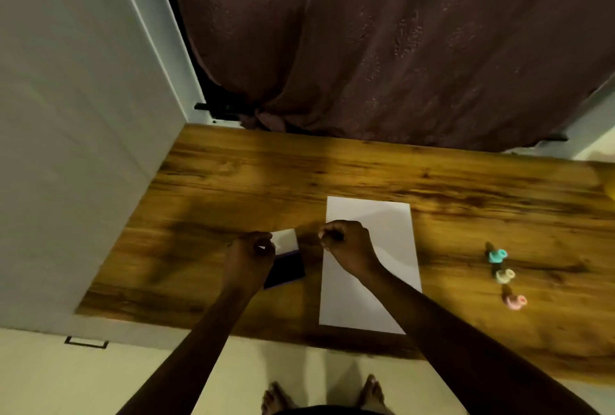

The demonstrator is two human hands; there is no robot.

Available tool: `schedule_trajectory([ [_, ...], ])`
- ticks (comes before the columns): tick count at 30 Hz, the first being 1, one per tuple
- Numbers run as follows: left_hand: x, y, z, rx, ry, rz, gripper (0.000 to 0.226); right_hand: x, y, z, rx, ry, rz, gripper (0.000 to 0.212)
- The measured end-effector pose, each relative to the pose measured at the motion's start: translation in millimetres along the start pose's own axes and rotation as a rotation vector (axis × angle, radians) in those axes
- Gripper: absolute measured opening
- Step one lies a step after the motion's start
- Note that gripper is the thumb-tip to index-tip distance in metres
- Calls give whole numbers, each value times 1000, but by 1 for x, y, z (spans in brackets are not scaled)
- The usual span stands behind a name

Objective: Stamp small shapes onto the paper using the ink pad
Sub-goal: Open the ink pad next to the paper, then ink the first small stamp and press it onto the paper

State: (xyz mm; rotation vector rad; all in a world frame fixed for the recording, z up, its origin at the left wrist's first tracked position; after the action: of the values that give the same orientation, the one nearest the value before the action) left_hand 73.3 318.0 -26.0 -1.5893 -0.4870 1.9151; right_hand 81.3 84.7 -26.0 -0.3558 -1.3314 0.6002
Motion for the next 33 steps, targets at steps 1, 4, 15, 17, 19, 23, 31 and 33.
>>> schedule_trajectory([
  [1,-12,6,0,7,30,11,25,-2,-10,6,-13,-8,-35,16],
  [4,-47,28,-1,44,99,15,22,-10,-41,25,-85,-8,-172,18],
  [15,-163,155,-10,259,280,34,26,-71,-162,97,-301,112,-147,17],
  [17,-180,177,-9,302,303,22,26,-85,-182,110,-309,119,-71,12],
  [19,-193,197,-9,343,316,21,27,-97,-200,119,-303,119,-2,9],
  [23,-210,229,-10,403,312,36,31,-123,-233,129,-278,125,225,11],
  [31,-229,265,-7,433,277,24,31,-197,-266,122,-203,405,409,44],
  [33,-230,269,-6,435,275,15,31,-205,-267,116,-177,425,437,40],
])
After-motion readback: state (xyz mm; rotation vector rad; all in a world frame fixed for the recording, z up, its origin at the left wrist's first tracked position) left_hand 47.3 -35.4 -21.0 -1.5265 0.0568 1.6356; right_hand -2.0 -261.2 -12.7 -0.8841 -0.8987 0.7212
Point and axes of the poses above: each hand's wrist, its own z-axis away from the middle knuckle, its own y-axis out of the palm, x = y × z, the point moved 5 cm from there along -z, towards the middle knuckle, and after that the axes turned 12 degrees about x, right-handed, at the moved point
